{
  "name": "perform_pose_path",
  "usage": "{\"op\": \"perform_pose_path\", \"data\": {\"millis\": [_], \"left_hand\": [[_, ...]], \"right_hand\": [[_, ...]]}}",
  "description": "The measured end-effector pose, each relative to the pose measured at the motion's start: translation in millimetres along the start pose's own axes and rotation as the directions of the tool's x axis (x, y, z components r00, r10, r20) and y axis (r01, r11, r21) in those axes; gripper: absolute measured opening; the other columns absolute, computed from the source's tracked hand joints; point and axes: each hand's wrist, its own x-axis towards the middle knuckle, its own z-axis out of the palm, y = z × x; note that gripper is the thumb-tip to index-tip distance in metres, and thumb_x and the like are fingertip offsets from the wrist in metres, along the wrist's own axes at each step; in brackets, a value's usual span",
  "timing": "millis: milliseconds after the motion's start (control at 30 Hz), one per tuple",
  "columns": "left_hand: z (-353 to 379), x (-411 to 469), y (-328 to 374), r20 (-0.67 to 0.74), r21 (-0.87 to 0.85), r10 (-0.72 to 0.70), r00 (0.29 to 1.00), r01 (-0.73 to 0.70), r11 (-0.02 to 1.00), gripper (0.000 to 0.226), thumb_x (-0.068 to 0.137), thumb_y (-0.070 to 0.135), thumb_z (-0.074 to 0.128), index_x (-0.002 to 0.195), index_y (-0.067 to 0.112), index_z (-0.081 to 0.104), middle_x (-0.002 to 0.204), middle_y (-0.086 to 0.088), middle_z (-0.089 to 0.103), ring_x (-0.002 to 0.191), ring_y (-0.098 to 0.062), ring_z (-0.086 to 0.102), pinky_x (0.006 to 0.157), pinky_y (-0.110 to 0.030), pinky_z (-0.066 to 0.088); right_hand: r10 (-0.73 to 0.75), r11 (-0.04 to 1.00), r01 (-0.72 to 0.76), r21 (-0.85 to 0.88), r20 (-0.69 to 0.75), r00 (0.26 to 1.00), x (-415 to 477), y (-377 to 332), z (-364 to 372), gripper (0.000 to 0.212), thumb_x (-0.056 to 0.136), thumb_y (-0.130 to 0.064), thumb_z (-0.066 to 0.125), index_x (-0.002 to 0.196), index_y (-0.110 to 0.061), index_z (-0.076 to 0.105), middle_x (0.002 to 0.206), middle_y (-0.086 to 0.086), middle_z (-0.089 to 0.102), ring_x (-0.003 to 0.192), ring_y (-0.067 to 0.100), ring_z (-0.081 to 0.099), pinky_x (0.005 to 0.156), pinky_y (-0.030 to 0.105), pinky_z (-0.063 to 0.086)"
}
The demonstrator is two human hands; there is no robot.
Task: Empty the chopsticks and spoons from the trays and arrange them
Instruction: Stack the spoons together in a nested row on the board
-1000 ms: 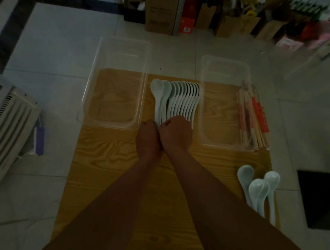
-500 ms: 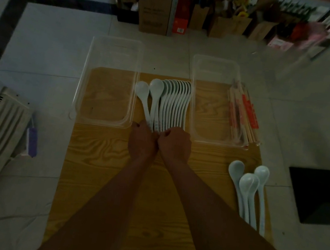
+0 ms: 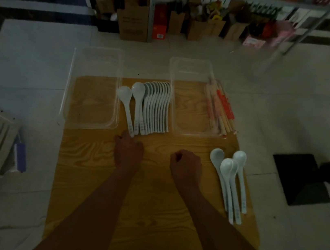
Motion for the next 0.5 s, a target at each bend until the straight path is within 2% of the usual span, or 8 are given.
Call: {"op": "perform_pose_path", "data": {"millis": [100,267,333,500], "left_hand": [[-2.3,-12.3,-2.1,-0.003,0.045,-0.01,1.0,0.01,0.999,0.05,0.096,0.026,0.052,0.139,0.004,0.036,0.14,-0.02,0.038,0.113,-0.038,0.051,0.08,-0.04,0.045],[-1.8,-34.8,-1.9,0.002,-0.002,-0.009,1.0,0.009,1.0,0.049,0.096,0.023,0.052,0.14,0.006,0.038,0.139,-0.019,0.04,0.115,-0.039,0.051,0.086,-0.043,0.047],[0.2,-42.9,-1.7,0.018,-0.005,0.002,1.0,-0.002,1.0,0.048,0.096,0.023,0.052,0.139,0.006,0.04,0.139,-0.018,0.041,0.115,-0.038,0.052,0.085,-0.042,0.046],[3.3,-57.5,3.0,0.035,0.011,0.068,0.997,-0.068,0.998,0.039,0.095,0.019,0.053,0.132,0.008,0.049,0.132,-0.017,0.049,0.108,-0.036,0.057,0.077,-0.036,0.045]], "right_hand": [[0.035,0.998,-0.038,-0.042,-0.068,0.997,-13.4,25.7,-26.5,0.023,0.094,-0.032,0.054,0.075,-0.021,0.062,0.069,-0.008,0.059,0.061,0.009,0.054,0.053,0.024,0.036],[0.169,0.973,-0.203,-0.108,-0.261,0.95,-35.8,79.6,-62.9,0.021,0.094,-0.031,0.056,0.079,-0.017,0.062,0.075,-0.001,0.064,0.071,0.017,0.065,0.062,0.03,0.053],[0.24,0.957,-0.273,-0.095,-0.264,0.934,-44.9,95.3,-71.2,0.014,0.091,-0.033,0.062,0.089,-0.019,0.066,0.086,-0.001,0.066,0.079,0.019,0.066,0.069,0.032,0.054],[0.34,0.906,-0.379,-0.186,-0.211,0.916,-60.3,125.4,-72.9,0.025,0.091,-0.039,0.064,0.101,-0.017,0.064,0.096,0.003,0.065,0.083,0.022,0.066,0.067,0.029,0.047]]}}
